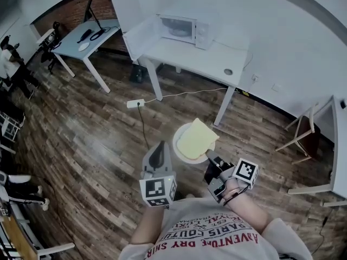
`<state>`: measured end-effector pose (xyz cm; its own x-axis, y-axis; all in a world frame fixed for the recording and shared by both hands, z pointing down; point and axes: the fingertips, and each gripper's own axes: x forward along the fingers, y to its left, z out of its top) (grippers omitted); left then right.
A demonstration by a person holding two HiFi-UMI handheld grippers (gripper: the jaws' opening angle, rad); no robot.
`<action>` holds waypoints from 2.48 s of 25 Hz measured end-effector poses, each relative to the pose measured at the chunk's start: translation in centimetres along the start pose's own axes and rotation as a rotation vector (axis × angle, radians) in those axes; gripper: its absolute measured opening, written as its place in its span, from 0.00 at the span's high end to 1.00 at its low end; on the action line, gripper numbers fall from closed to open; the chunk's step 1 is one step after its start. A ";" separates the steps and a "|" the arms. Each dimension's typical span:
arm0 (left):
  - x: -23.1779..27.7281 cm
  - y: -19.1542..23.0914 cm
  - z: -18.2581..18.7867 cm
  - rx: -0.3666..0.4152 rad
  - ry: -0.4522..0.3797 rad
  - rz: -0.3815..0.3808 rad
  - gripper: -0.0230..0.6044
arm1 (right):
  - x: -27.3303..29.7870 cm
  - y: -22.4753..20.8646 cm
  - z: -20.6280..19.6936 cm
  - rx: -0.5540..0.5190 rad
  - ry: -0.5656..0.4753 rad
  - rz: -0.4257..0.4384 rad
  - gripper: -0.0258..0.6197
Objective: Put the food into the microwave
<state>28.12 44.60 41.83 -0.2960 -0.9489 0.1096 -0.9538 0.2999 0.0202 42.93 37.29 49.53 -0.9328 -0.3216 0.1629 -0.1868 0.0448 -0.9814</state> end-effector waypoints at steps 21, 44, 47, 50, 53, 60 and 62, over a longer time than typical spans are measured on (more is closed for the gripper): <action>18.1 9.1 2.5 -0.011 0.035 -0.057 0.95 | 15.9 2.1 9.7 0.030 -0.063 -0.044 0.93; 44.5 21.4 5.5 -0.027 0.045 -0.046 0.95 | 41.4 4.7 24.5 0.086 -0.061 -0.035 0.93; 48.6 21.2 6.8 -0.019 0.026 -0.016 0.95 | 43.9 5.2 28.4 0.073 -0.032 -0.030 0.93; 52.5 20.6 8.1 -0.009 0.011 0.003 0.95 | 45.9 6.1 32.6 0.047 -0.017 -0.022 0.93; 56.3 19.9 9.0 -0.003 -0.003 0.010 0.95 | 48.0 6.5 36.4 0.032 -0.003 -0.016 0.93; 62.9 18.8 8.3 0.024 0.022 -0.022 0.95 | 51.3 5.1 41.8 0.067 -0.033 -0.046 0.93; 64.8 19.0 8.3 0.027 0.031 -0.045 0.95 | 52.2 4.9 42.7 0.091 -0.053 -0.058 0.93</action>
<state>-9.58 -12.03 41.11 -0.2518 -0.9577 0.1395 -0.9672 0.2541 -0.0012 6.48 -19.67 48.91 -0.9030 -0.3709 0.2169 -0.2096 -0.0604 -0.9759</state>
